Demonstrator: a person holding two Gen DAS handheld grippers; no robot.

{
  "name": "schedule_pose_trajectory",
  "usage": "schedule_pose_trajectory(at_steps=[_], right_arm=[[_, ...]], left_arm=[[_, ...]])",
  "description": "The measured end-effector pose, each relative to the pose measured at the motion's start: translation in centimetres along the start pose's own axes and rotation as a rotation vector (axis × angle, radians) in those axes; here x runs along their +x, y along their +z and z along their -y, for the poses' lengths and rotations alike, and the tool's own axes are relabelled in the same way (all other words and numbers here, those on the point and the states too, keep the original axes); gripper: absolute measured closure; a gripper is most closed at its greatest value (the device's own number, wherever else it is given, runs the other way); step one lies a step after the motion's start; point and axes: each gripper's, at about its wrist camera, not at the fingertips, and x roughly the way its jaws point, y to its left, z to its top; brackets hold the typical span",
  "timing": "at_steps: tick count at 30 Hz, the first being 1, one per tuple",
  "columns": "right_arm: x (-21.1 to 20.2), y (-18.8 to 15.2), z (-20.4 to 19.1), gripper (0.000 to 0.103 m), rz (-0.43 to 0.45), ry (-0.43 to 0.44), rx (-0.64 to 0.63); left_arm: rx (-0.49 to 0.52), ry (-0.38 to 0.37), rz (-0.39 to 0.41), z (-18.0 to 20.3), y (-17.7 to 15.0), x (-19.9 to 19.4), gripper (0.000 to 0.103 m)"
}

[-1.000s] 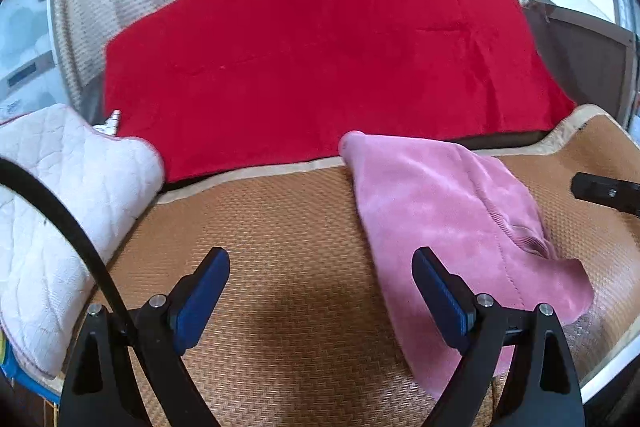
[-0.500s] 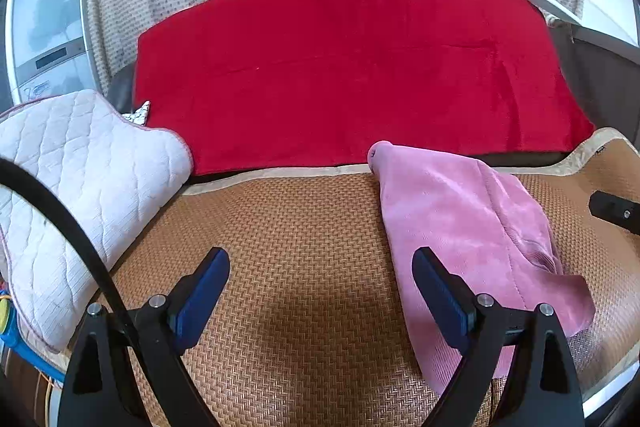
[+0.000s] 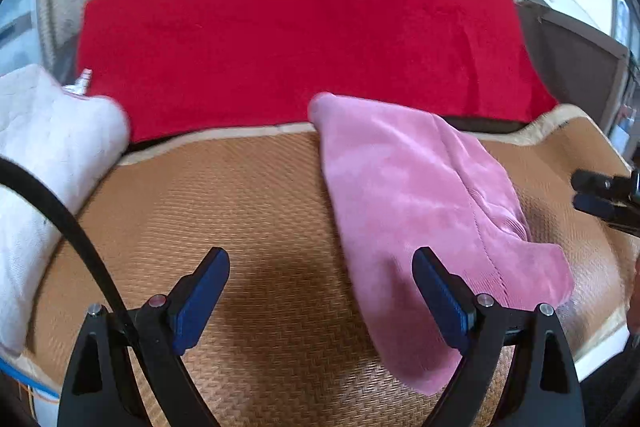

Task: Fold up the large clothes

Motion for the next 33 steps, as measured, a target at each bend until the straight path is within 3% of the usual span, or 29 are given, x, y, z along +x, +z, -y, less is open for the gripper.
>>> schedule_pose_trajectory(at_steps=[4,7,11,17,20,33], right_arm=[[2.2,0.5,1.5,0.028,-0.067,0.082,0.063],[4.7,0.4,2.2,0.028,-0.131,0.133,0.097],[7.2,0.6,2.4,0.028,-0.152,0.108,0.085],[6.3,1.1,1.3,0.028,-0.076,0.052,0.029],[6.7,1.0,0.9,0.028,-0.092,0.040,0.012],[8.7,-0.4,0.0,0.028,-0.138,0.029,-0.007]], left_arm=[[-0.032,-0.095,-0.066,0.1,0.4,2.5,0.010],[-0.064,-0.135,-0.095,-0.2,0.6,4.1,0.010],[-0.089,-0.120,-0.109,-0.6,0.9,5.1,0.010],[-0.058,-0.013,-0.074,-0.4,1.1,5.3,0.010],[-0.048,0.012,-0.060,-0.1,0.9,5.0,0.010],[-0.034,0.038,-0.049,1.1,0.6,4.8,0.010]])
